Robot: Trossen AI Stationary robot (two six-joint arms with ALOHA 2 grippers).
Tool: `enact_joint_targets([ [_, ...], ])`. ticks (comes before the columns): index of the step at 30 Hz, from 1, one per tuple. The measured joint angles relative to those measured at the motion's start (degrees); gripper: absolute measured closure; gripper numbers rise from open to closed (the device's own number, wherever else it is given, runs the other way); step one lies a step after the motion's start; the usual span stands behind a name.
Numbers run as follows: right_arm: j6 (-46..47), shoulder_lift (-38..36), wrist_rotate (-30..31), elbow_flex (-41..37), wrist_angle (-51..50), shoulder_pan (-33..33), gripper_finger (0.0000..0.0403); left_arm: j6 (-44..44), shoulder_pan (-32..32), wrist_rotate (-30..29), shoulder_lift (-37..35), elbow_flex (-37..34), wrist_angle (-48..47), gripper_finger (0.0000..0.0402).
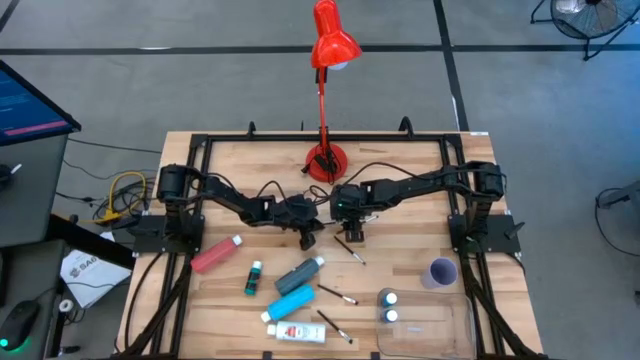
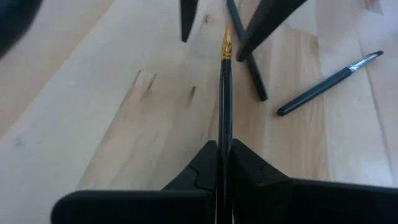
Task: Pick & Place Paint Supplies
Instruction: Put the black gold paint brush into the purple cup
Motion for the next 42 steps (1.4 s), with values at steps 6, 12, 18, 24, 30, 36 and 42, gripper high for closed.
enact_joint_targets([
  [6, -0.1, 0.0, 0.0, 0.0, -0.2, 0.0, 0.0239, 0.0, 0.0, -0.3, 0.0, 0.0, 1.1, 0.0401],
  [12, -0.1, 0.0, 0.0, 0.0, -0.2, 0.0, 0.0237, 0.0, 0.1, -0.7, 0.0, 0.0, 2.2, 0.0401],
  [18, -0.1, 0.0, 0.0, 0.0, -0.2, 0.0, 0.0252, 0.0, 0.1, -0.8, -0.1, 0.0, 2.5, 0.0401],
  [24, -0.1, 0.0, 0.0, 0.0, -0.7, 0.0, 0.0322, 0.0, 0.1, -0.9, -0.1, 0.1, 2.5, 0.0401],
  [30, 0.4, 0.0, -0.1, -0.1, -1.4, 0.0, 0.0388, 0.2, 0.2, -1.1, -0.2, 0.1, 2.6, 0.0401],
  [36, 1.1, 0.0, -0.1, -0.1, -1.7, 0.0, 0.0396, 0.1, 0.2, -1.1, -0.2, 0.1, 2.7, 0.0401],
  [42, 1.7, 0.0, -0.1, 0.0, -2.2, 0.1, 0.0398, -0.3, 0.1, -2.1, -0.2, 0.2, 2.7, 0.0391],
])
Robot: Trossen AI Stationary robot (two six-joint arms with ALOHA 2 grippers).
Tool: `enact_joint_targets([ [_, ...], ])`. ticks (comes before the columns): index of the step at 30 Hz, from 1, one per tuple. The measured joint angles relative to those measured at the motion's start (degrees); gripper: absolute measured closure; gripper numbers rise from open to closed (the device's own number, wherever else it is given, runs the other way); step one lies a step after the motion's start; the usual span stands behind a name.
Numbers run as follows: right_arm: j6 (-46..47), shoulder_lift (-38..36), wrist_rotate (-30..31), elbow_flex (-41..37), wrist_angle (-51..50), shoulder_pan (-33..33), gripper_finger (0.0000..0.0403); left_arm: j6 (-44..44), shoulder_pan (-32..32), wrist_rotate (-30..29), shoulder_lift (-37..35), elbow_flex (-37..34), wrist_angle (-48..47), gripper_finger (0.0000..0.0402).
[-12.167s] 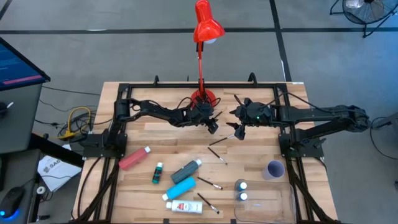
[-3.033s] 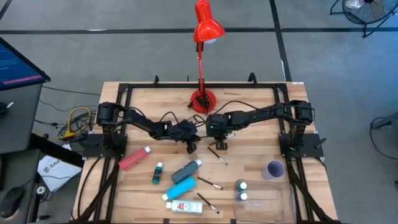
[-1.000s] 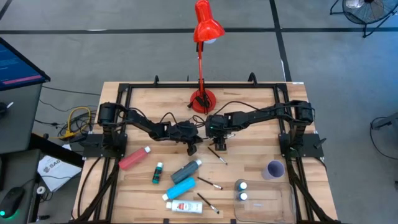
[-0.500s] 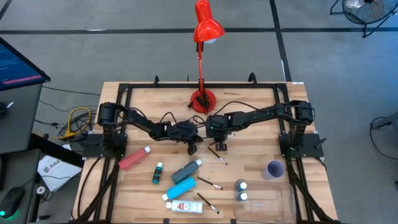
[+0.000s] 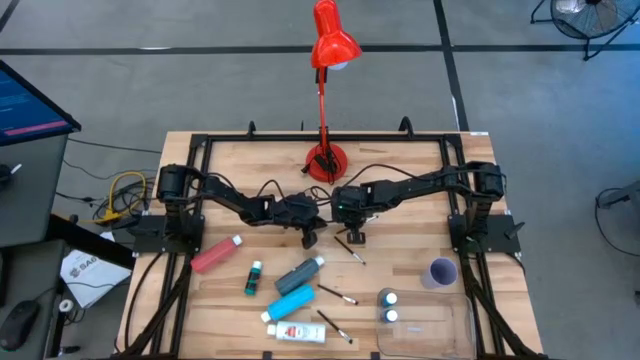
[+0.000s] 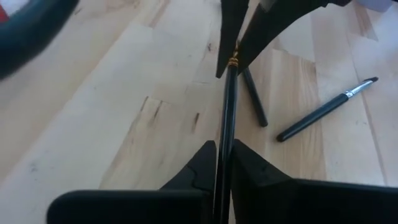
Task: Pick & Place Paint Supplies
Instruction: Put the black gold paint brush into the purple cup
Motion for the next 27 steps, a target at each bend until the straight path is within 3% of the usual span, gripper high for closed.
enact_joint_targets([
  [5, 1.3, 0.0, 0.1, 0.0, -1.9, 0.0, 0.04, -0.2, 0.0, -0.7, 0.0, 0.0, -0.3, 0.0354],
  [16, 5.3, 0.0, 4.1, 6.6, -15.3, 0.9, 0.0402, -1.1, 0.0, -4.6, 0.0, 0.0, -0.1, 0.0226],
  [27, 8.2, 0.0, 4.4, 13.7, -30.7, 1.9, 0.0402, -1.8, 0.0, -6.4, -5.1, -1.8, -1.0, 0.0195],
])
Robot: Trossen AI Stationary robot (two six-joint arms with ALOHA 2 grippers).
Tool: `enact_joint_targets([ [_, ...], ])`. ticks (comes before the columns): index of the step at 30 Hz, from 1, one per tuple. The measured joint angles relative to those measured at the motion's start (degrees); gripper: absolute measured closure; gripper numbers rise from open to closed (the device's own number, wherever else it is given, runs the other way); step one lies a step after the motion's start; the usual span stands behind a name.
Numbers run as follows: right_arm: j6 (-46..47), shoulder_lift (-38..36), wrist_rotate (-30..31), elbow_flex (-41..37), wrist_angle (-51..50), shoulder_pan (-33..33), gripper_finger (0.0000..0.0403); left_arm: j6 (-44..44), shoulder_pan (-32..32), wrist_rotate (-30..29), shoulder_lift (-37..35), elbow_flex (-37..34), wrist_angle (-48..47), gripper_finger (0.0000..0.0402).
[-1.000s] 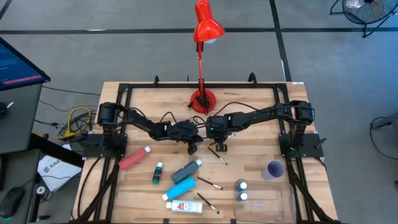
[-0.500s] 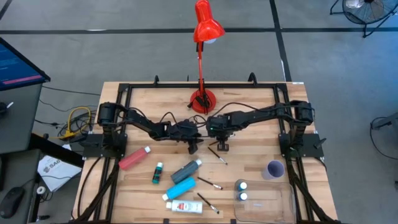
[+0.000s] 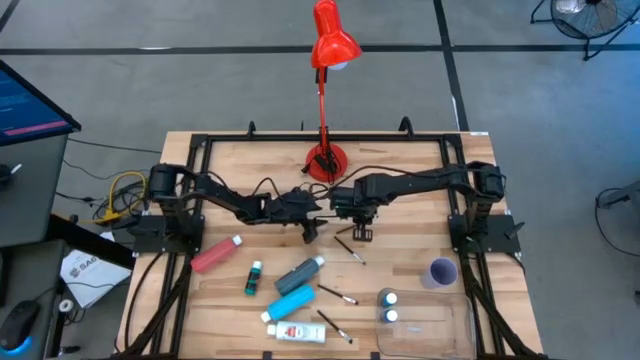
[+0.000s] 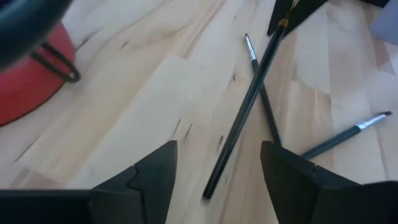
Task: Pick & Place Paint Supplies
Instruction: Put the black gold paint brush into the purple cup
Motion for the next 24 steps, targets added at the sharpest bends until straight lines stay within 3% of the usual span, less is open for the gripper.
enact_joint_targets([
  [8, 2.0, 0.0, 2.7, 7.2, -17.7, 1.2, 0.0403, -1.6, 0.0, -0.6, -8.0, -9.2, 0.7, 0.0186],
  [14, 6.3, 0.0, 3.1, 16.7, -33.5, 3.1, 0.0403, -3.6, 0.0, -3.0, -9.6, -13.1, 4.3, 0.0187],
  [24, 17.4, -5.8, -4.2, 20.6, -33.7, 7.8, 0.0403, -4.0, 0.0, -3.2, -9.3, -13.3, 5.2, 0.0187],
])
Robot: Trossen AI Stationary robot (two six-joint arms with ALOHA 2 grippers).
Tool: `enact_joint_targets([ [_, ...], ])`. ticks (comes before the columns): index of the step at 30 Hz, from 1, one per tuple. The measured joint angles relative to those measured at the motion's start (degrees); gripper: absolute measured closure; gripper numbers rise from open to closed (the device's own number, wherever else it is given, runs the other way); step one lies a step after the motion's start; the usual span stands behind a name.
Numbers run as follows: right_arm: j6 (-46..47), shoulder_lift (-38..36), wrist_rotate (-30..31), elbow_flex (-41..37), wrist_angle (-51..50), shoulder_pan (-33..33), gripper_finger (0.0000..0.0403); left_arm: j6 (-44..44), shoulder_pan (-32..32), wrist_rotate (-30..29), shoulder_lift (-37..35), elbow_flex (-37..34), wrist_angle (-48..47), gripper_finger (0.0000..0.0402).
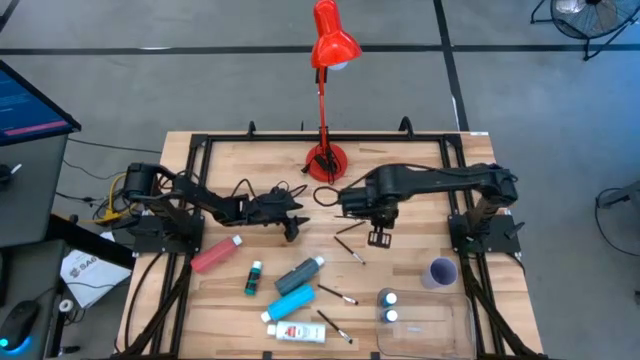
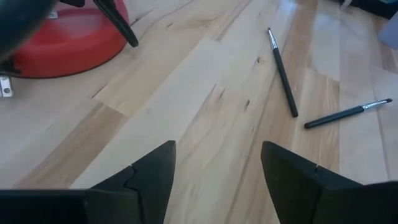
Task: Pick & Place Paint Supplies
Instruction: Put the black gold paint brush into the purple cup
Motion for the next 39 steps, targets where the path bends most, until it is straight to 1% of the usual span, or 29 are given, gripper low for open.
enact_joint_targets([
  [5, 6.1, -5.6, -3.2, 0.1, 0.0, 3.5, 0.0403, 0.0, 0.0, 0.0, 0.0, 0.0, 0.2, 0.0187],
  [10, 13.0, -11.5, -3.6, -0.9, 0.0, 7.3, 0.0403, 0.0, 0.0, 0.0, 0.0, 0.0, 0.4, 0.0187],
  [13, 17.5, -15.9, -4.3, -4.8, 0.0, 9.7, 0.0403, -0.4, -0.2, 0.0, 0.1, 0.0, 0.5, 0.0186],
  [18, 26.9, -23.8, -8.2, -13.8, -0.2, 13.6, 0.0403, -1.4, -0.7, 0.0, 0.1, 0.0, 0.8, 0.019],
  [21, 32.0, -27.4, -10.8, -17.9, -0.1, 16.1, 0.0403, -1.8, -0.7, 0.0, 0.1, 0.0, 0.9, 0.019],
  [24, 36.6, -30.8, -13.1, -20.4, -0.1, 18.5, 0.0403, -2.4, -0.7, -0.1, 0.1, 0.0, 1.5, 0.019],
  [28, 43.8, -34.5, -16.2, -21.4, -0.1, 22.2, 0.0403, -3.3, -1.1, -0.2, 0.1, 0.0, 1.6, 0.019],
  [32, 55.0, -38.2, -22.0, -22.3, 0.0, 28.1, 0.0403, -4.4, -2.5, -0.4, 0.1, 0.0, 1.7, 0.0191],
  [36, 70.3, -42.5, -28.1, -23.9, 0.0, 35.8, 0.0403, -4.6, -4.1, -2.5, 0.1, 0.0, 2.1, 0.0193],
  [39, 80.5, -45.0, -31.0, -24.1, 0.0, 41.5, 0.0403, -5.4, -4.9, -3.0, 0.1, 0.0, 2.1, 0.0193],
])
